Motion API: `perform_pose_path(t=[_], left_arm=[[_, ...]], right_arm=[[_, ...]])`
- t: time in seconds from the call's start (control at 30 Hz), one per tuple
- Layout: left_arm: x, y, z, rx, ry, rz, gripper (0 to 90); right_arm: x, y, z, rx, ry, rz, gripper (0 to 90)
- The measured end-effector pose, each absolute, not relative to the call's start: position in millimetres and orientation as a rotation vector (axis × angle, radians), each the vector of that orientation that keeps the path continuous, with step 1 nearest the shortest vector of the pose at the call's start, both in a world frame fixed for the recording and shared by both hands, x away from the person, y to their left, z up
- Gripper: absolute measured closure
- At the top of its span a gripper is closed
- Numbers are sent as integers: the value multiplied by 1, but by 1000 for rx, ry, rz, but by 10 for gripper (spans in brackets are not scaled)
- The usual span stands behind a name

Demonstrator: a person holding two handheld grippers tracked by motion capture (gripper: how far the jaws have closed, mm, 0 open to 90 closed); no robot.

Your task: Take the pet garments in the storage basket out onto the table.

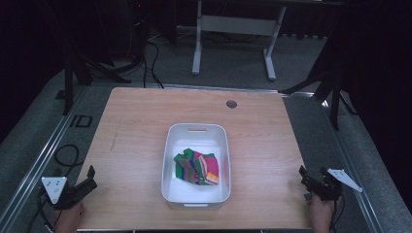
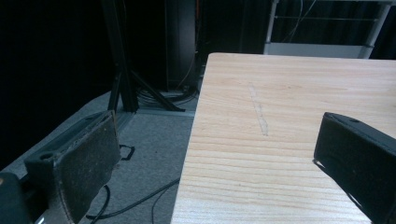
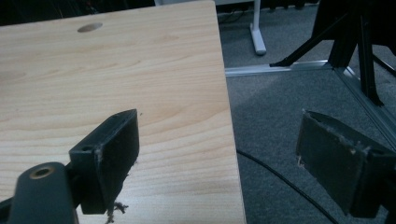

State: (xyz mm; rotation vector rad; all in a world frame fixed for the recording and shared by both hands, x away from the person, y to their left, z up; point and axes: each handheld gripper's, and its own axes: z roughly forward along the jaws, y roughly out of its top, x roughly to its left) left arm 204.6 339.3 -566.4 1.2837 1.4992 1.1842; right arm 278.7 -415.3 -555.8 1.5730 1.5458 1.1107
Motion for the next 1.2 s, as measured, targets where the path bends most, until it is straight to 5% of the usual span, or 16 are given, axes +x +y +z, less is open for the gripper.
perform_pose_path(t=[0.4, 1.2], left_arm=[[205, 340, -566, 1286, 1500, 1164, 9], [205, 341, -566, 1295, 1488, 1146, 9]], right_arm=[[293, -417, -557, 1573, 1811, 1163, 141], [318, -385, -540, 983, 2667, 1140, 140]])
